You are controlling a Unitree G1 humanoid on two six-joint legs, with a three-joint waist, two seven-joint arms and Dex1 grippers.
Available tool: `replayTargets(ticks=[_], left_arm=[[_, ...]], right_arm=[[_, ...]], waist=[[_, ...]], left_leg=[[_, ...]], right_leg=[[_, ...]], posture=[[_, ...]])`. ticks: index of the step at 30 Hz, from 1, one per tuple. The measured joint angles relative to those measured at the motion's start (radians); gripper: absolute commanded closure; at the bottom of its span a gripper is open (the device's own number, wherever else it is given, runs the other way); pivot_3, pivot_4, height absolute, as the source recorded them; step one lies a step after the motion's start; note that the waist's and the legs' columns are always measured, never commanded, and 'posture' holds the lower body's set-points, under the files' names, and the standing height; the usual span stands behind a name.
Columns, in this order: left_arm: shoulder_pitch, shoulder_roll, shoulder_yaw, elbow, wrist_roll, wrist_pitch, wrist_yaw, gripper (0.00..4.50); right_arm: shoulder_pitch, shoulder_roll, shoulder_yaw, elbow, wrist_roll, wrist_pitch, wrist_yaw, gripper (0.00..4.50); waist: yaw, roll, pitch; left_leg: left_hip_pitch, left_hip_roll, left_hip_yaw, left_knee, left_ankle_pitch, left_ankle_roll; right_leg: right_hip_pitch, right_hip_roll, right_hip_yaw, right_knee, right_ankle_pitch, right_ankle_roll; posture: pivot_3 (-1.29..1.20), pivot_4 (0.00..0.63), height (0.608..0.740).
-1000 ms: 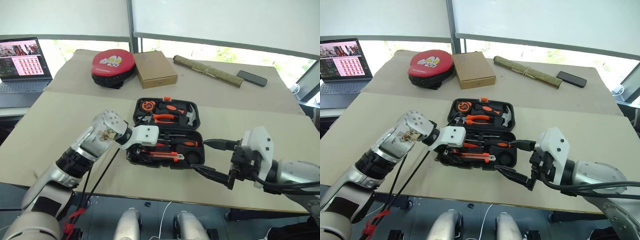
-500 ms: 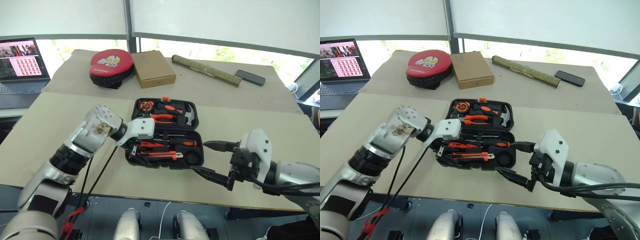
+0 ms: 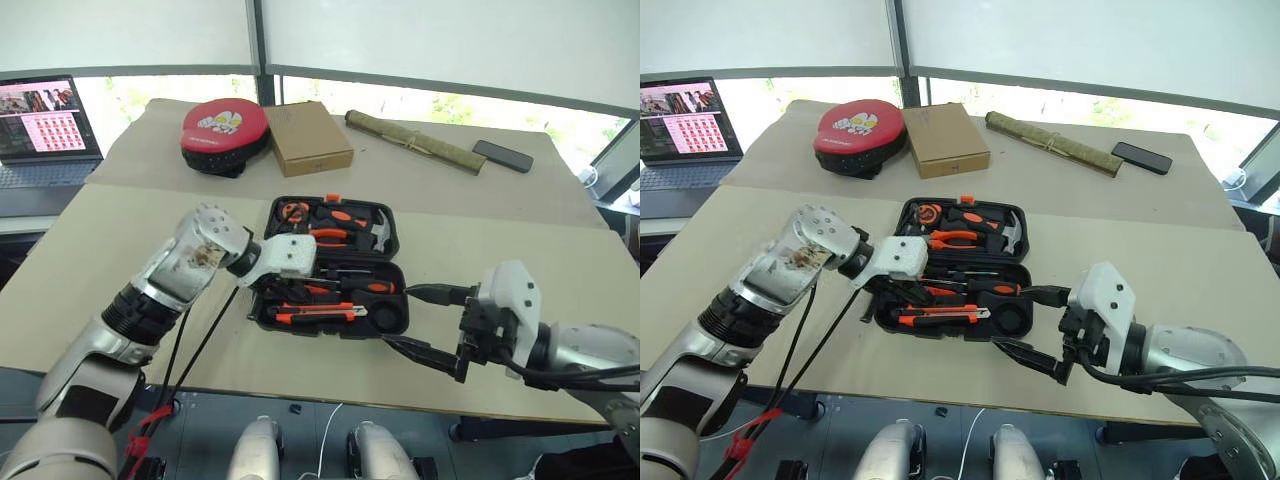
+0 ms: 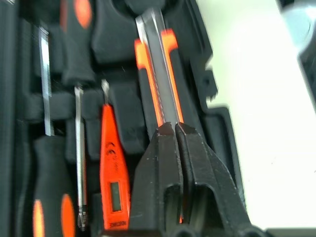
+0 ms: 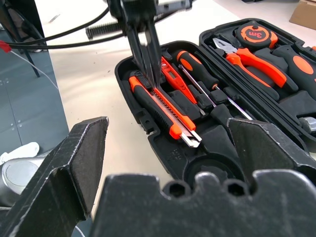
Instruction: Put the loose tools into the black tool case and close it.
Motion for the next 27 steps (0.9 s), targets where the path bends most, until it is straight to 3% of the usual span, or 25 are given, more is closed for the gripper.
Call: replayTargets(ticks=[14, 27], left_arm=[[0.022, 0.051, -0.014, 0.017, 0.05, -0.157, -0.032, 4.42], [0.032, -0.002, -0.022, 0.062, 0.089, -0.168, -0.02, 4.42]], right_arm=[[0.01, 0.008, -0.001, -0.001, 0.0, 0.0, -0.011, 0.0], [0.01, 0.008, -0.004, -0.002, 0.002, 0.0, -0.018, 0.0]], waist=[[-0.01, 0.002, -0.001], [-0.003, 0.006, -0.004]], left_leg=[[0.001, 0.001, 0.0, 0.0, 0.0, 0.0], [0.009, 0.0, 0.0, -0.001, 0.0, 0.0]], right_leg=[[0.001, 0.001, 0.0, 0.0, 0.0, 0.0], [0.01, 0.0, 0.0, -0.001, 0.0, 0.0]], posture=[[0.0, 0.15, 0.74], [0.0, 0.15, 0.74]])
